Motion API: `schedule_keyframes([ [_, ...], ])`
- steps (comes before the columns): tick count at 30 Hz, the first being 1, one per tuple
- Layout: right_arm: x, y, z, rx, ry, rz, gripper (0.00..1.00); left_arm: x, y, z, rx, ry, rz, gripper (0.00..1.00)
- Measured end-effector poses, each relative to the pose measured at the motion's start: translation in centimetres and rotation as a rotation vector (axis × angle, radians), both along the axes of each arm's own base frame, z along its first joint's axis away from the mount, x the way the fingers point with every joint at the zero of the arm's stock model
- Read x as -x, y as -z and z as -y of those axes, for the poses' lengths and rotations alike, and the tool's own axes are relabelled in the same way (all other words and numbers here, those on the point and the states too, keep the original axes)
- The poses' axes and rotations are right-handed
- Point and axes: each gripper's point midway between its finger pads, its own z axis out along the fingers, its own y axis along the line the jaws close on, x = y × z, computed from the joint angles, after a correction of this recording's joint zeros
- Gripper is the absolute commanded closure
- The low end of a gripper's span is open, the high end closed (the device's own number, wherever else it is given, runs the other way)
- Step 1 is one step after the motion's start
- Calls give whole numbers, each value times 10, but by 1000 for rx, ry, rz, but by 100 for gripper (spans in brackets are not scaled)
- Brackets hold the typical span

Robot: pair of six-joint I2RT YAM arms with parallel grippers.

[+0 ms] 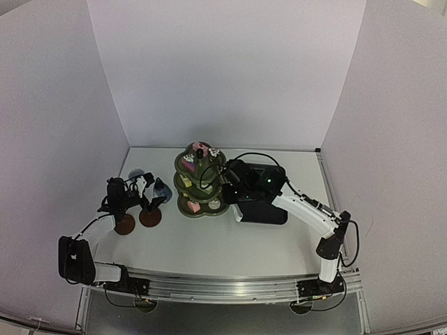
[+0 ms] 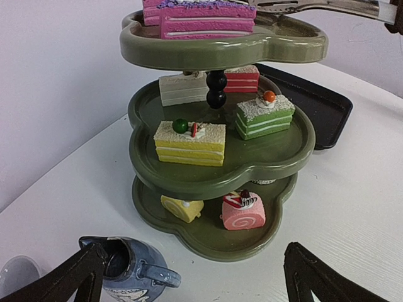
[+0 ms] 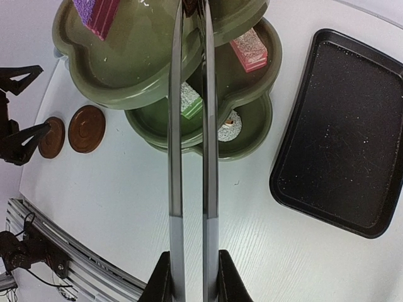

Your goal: Serve the afternoon tea

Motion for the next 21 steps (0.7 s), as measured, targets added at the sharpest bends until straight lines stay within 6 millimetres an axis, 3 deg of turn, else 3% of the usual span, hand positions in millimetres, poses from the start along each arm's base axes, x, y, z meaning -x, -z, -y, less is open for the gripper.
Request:
schedule_keyframes([
  [3,0,0,0,-3,1,-3,94,0,0,0,0,0,0,1],
  [6,1,-1,-1,-7,-1,-7,80,0,0,0,0,0,0,1],
  [10,1,-4,-3,-20,-3,-9,75,0,0,0,0,0,0,1],
  [14,1,-7,-4,-29,-4,-4,74,0,0,0,0,0,0,0],
  [21,0,-10,-4,-41,9,-4,88,0,0,0,0,0,1,1],
])
